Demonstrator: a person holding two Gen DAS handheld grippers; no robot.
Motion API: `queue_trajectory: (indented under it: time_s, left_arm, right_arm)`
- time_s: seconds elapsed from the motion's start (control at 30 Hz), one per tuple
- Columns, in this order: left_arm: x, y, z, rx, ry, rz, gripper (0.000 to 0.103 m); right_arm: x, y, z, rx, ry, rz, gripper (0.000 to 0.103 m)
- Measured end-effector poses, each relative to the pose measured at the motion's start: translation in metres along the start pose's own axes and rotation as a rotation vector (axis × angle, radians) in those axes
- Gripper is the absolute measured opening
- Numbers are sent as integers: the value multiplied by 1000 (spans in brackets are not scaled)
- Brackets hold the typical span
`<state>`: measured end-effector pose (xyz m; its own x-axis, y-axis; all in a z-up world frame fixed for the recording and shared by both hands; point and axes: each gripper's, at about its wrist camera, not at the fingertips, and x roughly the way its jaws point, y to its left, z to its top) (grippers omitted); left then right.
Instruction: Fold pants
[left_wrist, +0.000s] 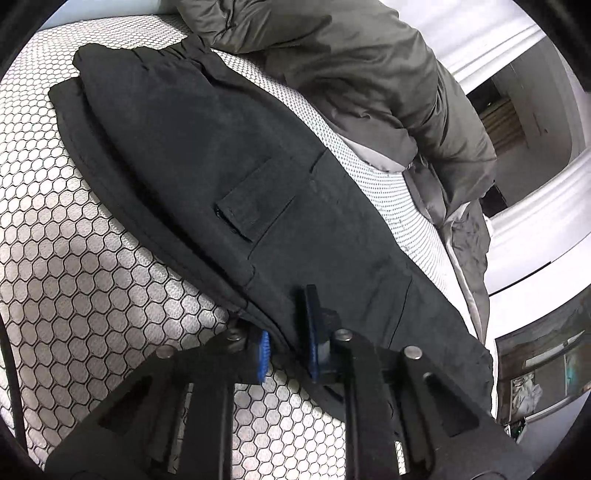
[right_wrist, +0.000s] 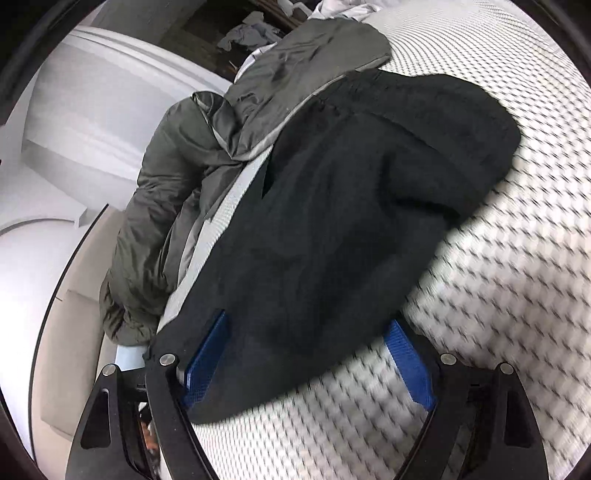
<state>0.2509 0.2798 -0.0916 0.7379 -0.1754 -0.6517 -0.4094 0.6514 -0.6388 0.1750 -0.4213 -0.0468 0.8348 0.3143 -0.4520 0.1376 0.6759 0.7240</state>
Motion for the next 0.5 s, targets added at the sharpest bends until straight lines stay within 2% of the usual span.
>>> queue_trajectory:
  time_s: [0.03,0.07,0.13,0.17,0.23,0.33,0.5]
  left_arm:
    - [0,0,0,-3,-8,0,10]
    - [-1,-2,-1,-3,-19,2,8]
    - [-7,-5,-6,6,-42,7,6]
    - [-12,-8,-8,18,-58,7,5]
    - [-23,-12,-11,38,-83,1,4]
    - [-44,-14,-21,72,-92,-8,3]
    - [-84,-10,-50,130,-96,10,3]
  right_arm:
    - [6,0,3,-2,-6,-19,66]
    - [13,0,6,-5,-6,-38,32]
    - [25,-5,6,28,1,-21,12]
    - [25,-5,6,29,-11,-15,8]
    - [17,-2,4,8,-36,-20,5]
    - [-3,3,-2,-42,-73,-30,3]
    - [-38,-5,-28,-42,-61,-9,3]
